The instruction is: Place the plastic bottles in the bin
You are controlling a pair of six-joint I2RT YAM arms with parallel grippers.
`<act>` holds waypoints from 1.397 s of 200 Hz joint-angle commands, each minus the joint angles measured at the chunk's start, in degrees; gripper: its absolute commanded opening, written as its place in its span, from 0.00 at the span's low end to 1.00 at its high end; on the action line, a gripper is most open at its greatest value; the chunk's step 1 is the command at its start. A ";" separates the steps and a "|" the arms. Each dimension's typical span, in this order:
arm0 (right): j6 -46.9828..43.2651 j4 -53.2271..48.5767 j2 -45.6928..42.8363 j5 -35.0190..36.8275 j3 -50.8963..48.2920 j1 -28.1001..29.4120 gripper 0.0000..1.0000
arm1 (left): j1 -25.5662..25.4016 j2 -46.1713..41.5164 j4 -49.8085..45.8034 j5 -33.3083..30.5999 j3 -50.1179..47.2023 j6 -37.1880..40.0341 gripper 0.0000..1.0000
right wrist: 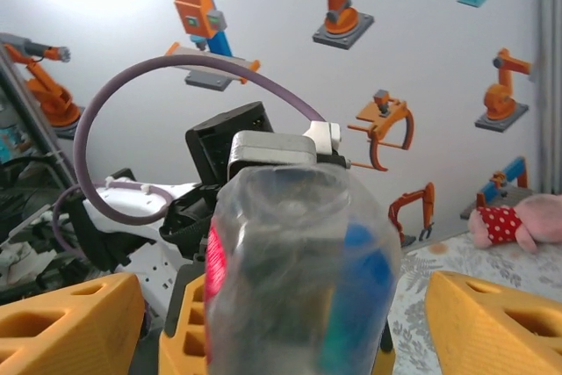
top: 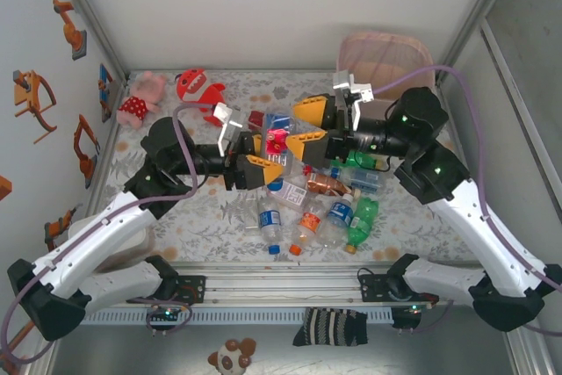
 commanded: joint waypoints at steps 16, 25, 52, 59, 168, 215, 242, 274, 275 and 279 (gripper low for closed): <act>-3.71 1.10 1.60 -3.23 3.07 2.37 0.83 | -1.42 0.16 0.36 3.25 2.55 3.73 0.41; -3.70 0.59 1.96 -3.01 3.55 2.74 0.81 | -1.60 0.20 -0.30 3.19 2.70 4.16 0.40; -3.26 -0.07 2.18 -2.26 3.87 3.93 0.74 | -1.87 -0.50 -1.42 2.67 2.54 4.99 0.40; -3.25 0.04 2.08 -2.06 3.65 4.23 0.72 | -1.88 -0.66 -1.74 2.34 2.49 5.12 0.41; -3.77 -1.57 1.99 0.81 4.14 5.63 0.46 | -1.88 -2.53 -3.59 -0.95 1.84 6.46 0.53; -7.81 -9.97 2.68 11.25 8.24 5.57 0.46 | -1.88 -6.01 -8.93 -7.02 0.45 9.87 0.70; -8.03 -16.61 4.95 17.90 12.98 2.75 0.47 | -1.88 -9.19 -11.50 -12.62 -1.74 11.55 0.72; -5.72 -22.17 8.66 23.88 18.80 -5.05 0.48 | -1.79 -11.86 -14.35 -17.33 -3.45 12.35 0.73; -5.53 -22.29 8.84 23.94 18.99 -5.36 0.48 | -1.83 -11.97 -14.44 -17.46 -3.49 12.36 0.73; -4.70 -22.60 9.32 24.07 19.53 -7.01 0.48 | -1.86 -12.21 -14.79 -17.90 -3.59 12.43 0.73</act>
